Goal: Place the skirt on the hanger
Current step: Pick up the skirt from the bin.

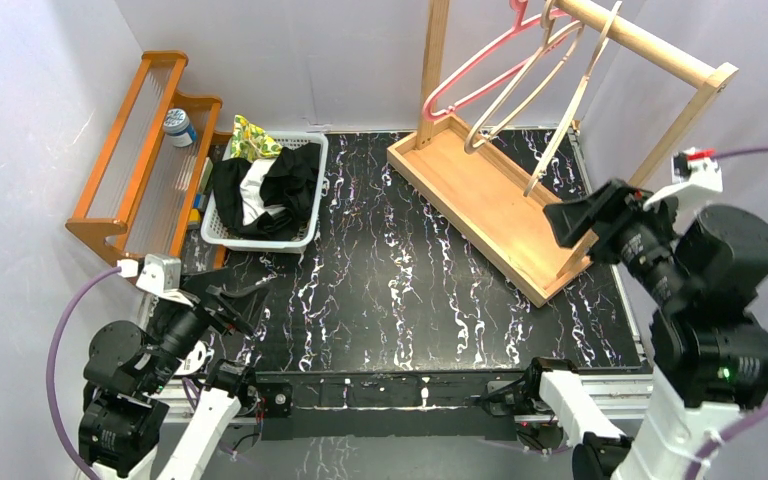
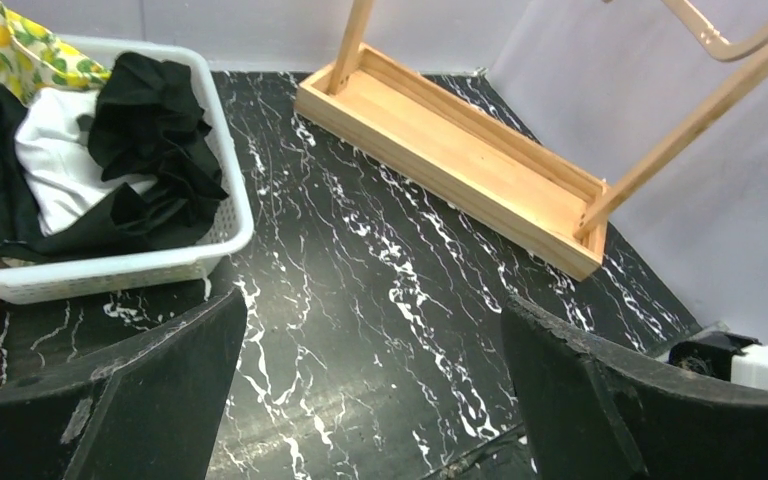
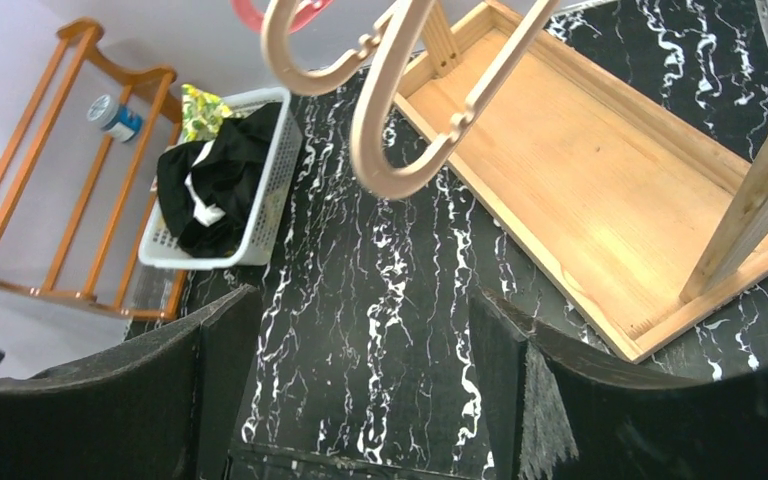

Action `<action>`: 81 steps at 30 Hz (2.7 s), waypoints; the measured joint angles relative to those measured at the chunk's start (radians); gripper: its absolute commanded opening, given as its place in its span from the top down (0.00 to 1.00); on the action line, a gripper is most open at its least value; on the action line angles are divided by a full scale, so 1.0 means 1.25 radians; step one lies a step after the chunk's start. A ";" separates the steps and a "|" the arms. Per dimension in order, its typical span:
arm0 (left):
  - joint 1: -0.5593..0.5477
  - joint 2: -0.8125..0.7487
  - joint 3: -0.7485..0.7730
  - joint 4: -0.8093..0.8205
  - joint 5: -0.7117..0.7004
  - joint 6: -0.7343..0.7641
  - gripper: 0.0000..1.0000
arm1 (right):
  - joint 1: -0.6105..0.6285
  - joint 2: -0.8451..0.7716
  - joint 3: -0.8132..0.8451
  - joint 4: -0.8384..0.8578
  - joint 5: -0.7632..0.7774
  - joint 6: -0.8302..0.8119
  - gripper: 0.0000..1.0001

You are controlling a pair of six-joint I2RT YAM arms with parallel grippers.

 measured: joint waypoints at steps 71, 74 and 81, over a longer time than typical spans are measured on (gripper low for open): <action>0.065 1.026 0.489 0.201 -0.266 0.007 1.00 | -0.049 -0.313 -0.692 0.226 -0.203 0.133 0.22; 0.065 0.921 0.509 0.217 -0.208 0.013 1.00 | -0.049 -0.313 -0.690 0.228 -0.205 0.136 0.21; 0.064 0.765 0.534 0.250 -0.005 -0.016 1.00 | -0.045 -0.307 -0.683 0.243 -0.210 0.147 0.18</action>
